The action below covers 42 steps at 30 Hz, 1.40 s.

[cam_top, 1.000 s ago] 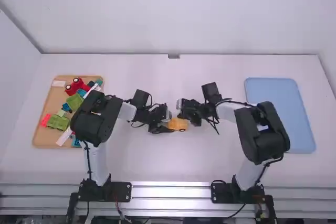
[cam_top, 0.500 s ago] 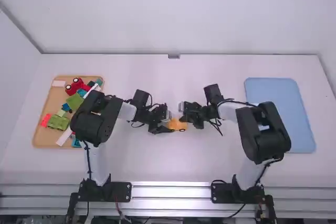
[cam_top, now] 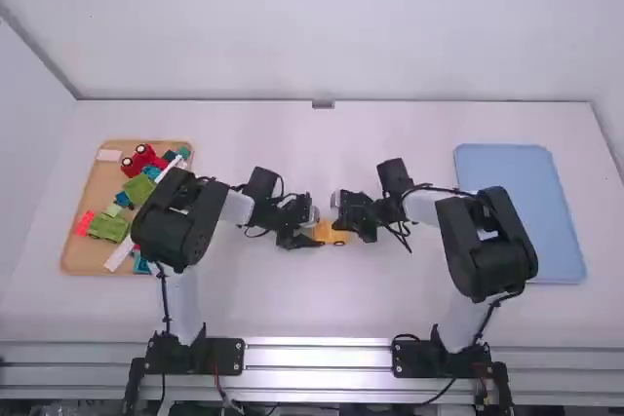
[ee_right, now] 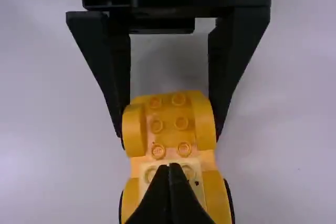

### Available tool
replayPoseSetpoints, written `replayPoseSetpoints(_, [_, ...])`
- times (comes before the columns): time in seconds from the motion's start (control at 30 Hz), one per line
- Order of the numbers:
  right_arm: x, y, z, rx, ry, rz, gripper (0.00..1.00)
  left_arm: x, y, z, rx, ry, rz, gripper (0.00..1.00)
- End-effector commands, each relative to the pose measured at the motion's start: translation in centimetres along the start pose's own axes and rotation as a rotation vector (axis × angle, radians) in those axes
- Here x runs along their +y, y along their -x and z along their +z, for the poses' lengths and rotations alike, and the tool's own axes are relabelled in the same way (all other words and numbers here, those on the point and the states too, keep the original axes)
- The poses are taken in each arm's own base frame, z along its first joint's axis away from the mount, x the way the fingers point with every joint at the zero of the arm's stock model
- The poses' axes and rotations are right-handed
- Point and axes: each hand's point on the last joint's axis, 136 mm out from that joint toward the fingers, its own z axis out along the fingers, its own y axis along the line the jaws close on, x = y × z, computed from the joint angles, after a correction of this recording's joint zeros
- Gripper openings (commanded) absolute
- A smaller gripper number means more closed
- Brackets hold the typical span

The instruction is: Assemble lego blocks to make yellow taxi

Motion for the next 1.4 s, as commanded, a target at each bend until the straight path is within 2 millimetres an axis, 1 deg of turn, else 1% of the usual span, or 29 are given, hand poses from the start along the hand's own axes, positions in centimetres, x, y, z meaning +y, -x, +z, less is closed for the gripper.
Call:
replayPoseSetpoints(0.0, [1.4, -4.9, 1.1, 0.189, 0.012, 0.062, 0.0, -1.3, -5.1, 0.5, 0.175, 0.016, -0.13, 0.48])
replayPoseSetpoints(0.1, [1.0, -4.3, 1.5, 0.182, 0.0, 0.025, 0.0, -1.3, -5.1, 0.5, 0.174, 0.016, -0.129, 0.48])
replayPoseSetpoints(0.17, [0.3, -2.7, 1.6, 0.141, -0.007, -0.011, 0.0, -1.3, -5.1, 0.5, 0.175, 0.016, -0.13, 0.48])
replayPoseSetpoints(0.2, [-0.1, -1.2, 1.2, 0.093, -0.009, -0.038, 0.0, -1.3, -5.1, 0.5, 0.174, 0.016, -0.13, 0.48])
replayPoseSetpoints(0.23, [-0.1, -1.2, 1.2, 0.093, -0.009, -0.038, 0.0, -1.3, -5.1, 0.5, 0.174, 0.016, -0.13, 0.48])
replayPoseSetpoints(0.27, [-0.9, 1.0, 0.3, 0.026, -0.025, -0.074, 0.01, -1.3, -5.1, 0.5, 0.175, 0.016, -0.13, 0.49])
replayPoseSetpoints(0.3, [-1.5, 2.7, -0.6, -0.02, -0.043, -0.1, 0.09, -1.3, -5.1, 0.5, 0.175, 0.016, -0.129, 0.48])
replayPoseSetpoints(0.33, [-1.6, 3.1, -1.0, -0.033, -0.05, -0.103, 0.13, -1.3, -5.1, 0.5, 0.175, 0.017, -0.128, 0.49])
replayPoseSetpoints(0.37, [-2.2, 4.3, -1.9, -0.063, -0.072, -0.116, 0.21, -1.2, -5.2, 0.5, 0.178, 0.021, -0.126, 0.49])
replayPoseSetpoints(0.4, [-2.9, 5.4, -3.1, -0.083, -0.105, -0.12, 0.46, -1.2, -5.2, 0.5, 0.181, 0.023, -0.125, 0.49])
replayPoseSetpoints(0.43, [-3.6, 6.2, -4.4, -0.086, -0.149, -0.107, 0.98, -1.1, -5.3, 0.4, 0.187, 0.029, -0.122, 0.51])
replayPoseSetpoints(0.47, [-3.6, 6.2, -4.4, -0.086, -0.149, -0.107, 0.98, -1.1, -5.3, 0.4, 0.187, 0.029, -0.122, 0.51])
replayPoseSetpoints(0.5, [-4.2, 6.7, -5.6, -0.08, -0.197, -0.078, 0.98, -0.9, -5.4, 0.4, 0.193, 0.035, -0.119, 0.52])
replayPoseSetpoints(0.53, [-4.6, 6.8, -6.4, -0.068, -0.233, -0.049, 0.98, -0.9, -5.4, 0.4, 0.192, 0.037, -0.117, 0.55])
replayPoseSetpoints(0.57, [-4.7, 6.8, -6.6, -0.062, -0.246, -0.035, 0.98, -0.8, -5.3, 0.4, 0.191, 0.038, -0.115, 0.57])
replayPoseSetpoints(0.6, [-5.0, 6.8, -7.0, -0.053, -0.267, -0.013, 0.98, -0.7, -5.3, 0.4, 0.186, 0.04, -0.11, 0.65])
replayPoseSetpoints(0.63, [-5.3, 6.7, -7.4, -0.038, -0.29, 0.012, 0.98, -0.5, -5.2, 0.5, 0.183, 0.047, -0.102, 0.84])
replayPoseSetpoints(0.67, [-5.3, 6.6, -7.4, -0.035, -0.294, 0.019, 0.98, -0.5, -5.2, 0.5, 0.183, 0.048, -0.101, 0.86])
replayPoseSetpoints(0.7, [-5.5, 6.4, -7.4, -0.027, -0.303, 0.033, 0.98, -0.4, -5.1, 0.4, 0.184, 0.053, -0.097, 0.99])
replayPoseSetpoints(0.8, [-5.6, 6.1, -7.5, -0.013, -0.313, 0.053, 0.98, -0.2, -4.7, 0.2, 0.181, 0.06, -0.088, 0.99])
replayPoseSetpoints(0.87, [-5.7, 6.2, -7.5, -0.02, -0.316, 0.071, 0.98, 0.0, -4.6, -0.4, 0.214, 0.079, -0.105, 0.99])
replayPoseSetpoints(0.93, [-5.7, 6.3, -7.5, -0.022, -0.318, 0.071, 0.98, 0.5, -4.6, -1.3, 0.268, 0.128, -0.15, 0.99])
replayPoseSetpoints(1.03, [-6.0, 6.6, -7.6, -0.031, -0.328, 0.063, 0.98, 1.5, -4.3, -3.9, 0.376, 0.248, -0.252, 0.99])
replayPoseSetpoints(1.07, [-6.1, 6.6, -7.7, -0.036, -0.332, 0.07, 0.98, 1.5, -4.1, -4.4, 0.389, 0.263, -0.26, 0.99])
replayPoseSetpoints(1.13, [-6.9, 7.1, -8.0, -0.058, -0.366, 0.102, 0.98, 1.5, -3.1, -6.3, 0.436, 0.315, -0.259, 0.99])
replayPoseSetpoints(1.2, [-7.5, 7.4, -8.2, -0.07, -0.391, 0.124, 0.98, 1.5, -2.4, -7.4, 0.454, 0.341, -0.249, 0.99])
replayPoseSetpoints(1.27, [-8.2, 8.1, -8.6, -0.1, -0.418, 0.129, 0.99, 1.2, -0.5, -9.4, 0.466, 0.39, -0.226, 0.99])
replayPoseSetpoints(1.33, [-8.5, 8.4, -8.7, -0.114, -0.429, 0.124, 0.98, 1.0, 0.6, -10.4, 0.462, 0.411, -0.209, 0.99])
replayPoseSetpoints(1.37, [-8.7, 8.7, -8.8, -0.121, -0.435, 0.116, 0.98, 0.8, 1.5, -11.3, 0.45, 0.433, -0.201, 0.99])
